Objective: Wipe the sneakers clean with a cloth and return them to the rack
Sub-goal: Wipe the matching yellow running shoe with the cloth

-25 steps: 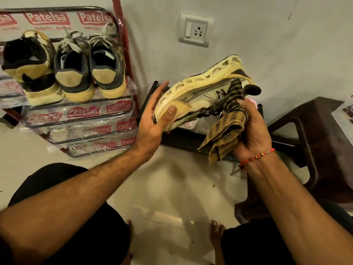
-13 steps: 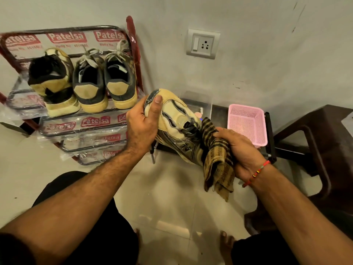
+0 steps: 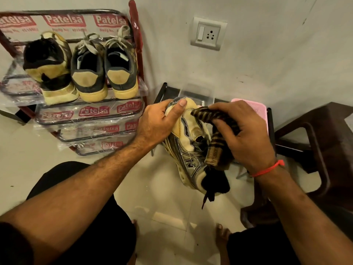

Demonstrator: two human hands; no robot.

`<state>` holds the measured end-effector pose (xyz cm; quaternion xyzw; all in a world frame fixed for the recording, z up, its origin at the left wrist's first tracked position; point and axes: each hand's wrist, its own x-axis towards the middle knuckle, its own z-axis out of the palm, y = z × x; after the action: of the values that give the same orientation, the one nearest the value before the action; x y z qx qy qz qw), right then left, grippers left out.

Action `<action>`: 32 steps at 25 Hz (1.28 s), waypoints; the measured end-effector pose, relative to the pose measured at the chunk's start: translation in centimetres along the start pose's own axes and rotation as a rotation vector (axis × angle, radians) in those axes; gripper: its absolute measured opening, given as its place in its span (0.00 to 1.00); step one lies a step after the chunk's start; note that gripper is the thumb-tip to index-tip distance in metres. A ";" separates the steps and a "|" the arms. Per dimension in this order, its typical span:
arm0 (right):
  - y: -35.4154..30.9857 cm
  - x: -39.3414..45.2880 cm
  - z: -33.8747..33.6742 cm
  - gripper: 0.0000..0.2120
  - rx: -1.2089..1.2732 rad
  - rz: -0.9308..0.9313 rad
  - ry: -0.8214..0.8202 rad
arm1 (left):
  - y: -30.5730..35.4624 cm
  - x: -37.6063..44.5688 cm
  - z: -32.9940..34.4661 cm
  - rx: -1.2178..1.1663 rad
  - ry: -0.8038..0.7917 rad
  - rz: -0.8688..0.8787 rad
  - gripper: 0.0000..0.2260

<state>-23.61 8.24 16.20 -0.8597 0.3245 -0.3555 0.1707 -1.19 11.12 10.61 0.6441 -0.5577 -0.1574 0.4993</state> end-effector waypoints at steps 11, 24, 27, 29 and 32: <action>1.2 -0.4 1.5 0.14 -0.122 -0.055 -0.100 | 0.0 0.3 0.5 0.024 -0.154 0.005 0.31; -0.6 -2.4 3.3 0.16 -0.183 -0.374 -0.459 | -0.5 0.3 0.9 0.088 -0.196 -0.018 0.31; 1.2 -1.0 2.5 0.17 -0.169 -0.136 -0.266 | -0.8 0.3 0.9 0.046 -0.206 0.002 0.33; 2.7 -0.2 1.5 0.16 -0.202 0.017 -0.096 | -0.5 0.5 0.9 0.014 -0.157 0.003 0.34; 1.7 -0.8 1.6 0.16 -0.115 -0.100 -0.227 | -0.5 0.7 0.8 0.013 -0.133 -0.010 0.33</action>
<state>-23.57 7.64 13.79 -0.9179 0.2796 -0.2449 0.1386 -1.25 10.05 10.08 0.6380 -0.5875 -0.1988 0.4563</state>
